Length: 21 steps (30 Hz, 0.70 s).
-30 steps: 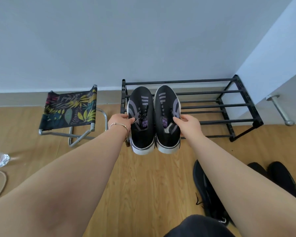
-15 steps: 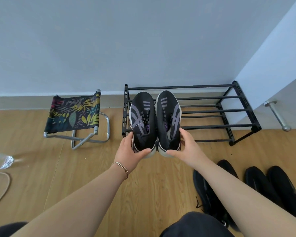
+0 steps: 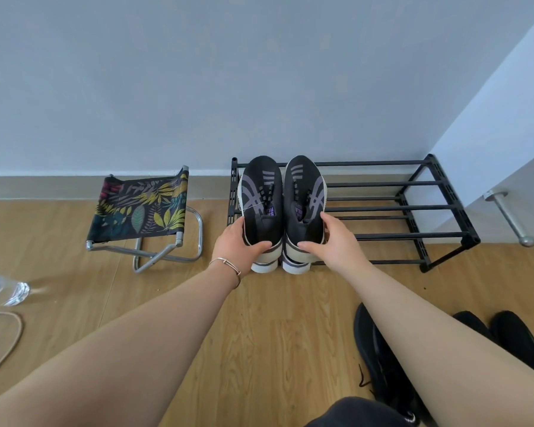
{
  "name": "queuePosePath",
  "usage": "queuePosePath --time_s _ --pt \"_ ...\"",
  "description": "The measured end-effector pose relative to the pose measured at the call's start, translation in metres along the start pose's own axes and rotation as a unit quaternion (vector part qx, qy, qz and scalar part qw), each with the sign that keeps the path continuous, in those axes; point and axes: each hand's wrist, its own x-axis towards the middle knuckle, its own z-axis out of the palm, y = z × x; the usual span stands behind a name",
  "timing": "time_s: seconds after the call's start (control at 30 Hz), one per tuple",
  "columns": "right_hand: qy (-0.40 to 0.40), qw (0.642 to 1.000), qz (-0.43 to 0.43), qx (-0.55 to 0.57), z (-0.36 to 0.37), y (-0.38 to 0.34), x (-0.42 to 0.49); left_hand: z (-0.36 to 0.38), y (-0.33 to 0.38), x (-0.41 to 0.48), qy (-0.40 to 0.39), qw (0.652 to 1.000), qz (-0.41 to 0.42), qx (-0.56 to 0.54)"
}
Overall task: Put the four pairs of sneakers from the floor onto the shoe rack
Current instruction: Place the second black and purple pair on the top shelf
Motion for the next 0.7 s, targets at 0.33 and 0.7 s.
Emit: queuePosePath --time_s 0.33,0.7 --pt "-0.027 1.000 0.014 -0.008 -0.002 -0.018 0.044 -0.010 0.010 0.035 -0.001 1.000 -0.020 0.013" --pt "-0.024 0.998 0.003 -0.054 0.002 -0.014 0.054 -0.009 0.017 0.043 -0.018 0.994 -0.024 0.108"
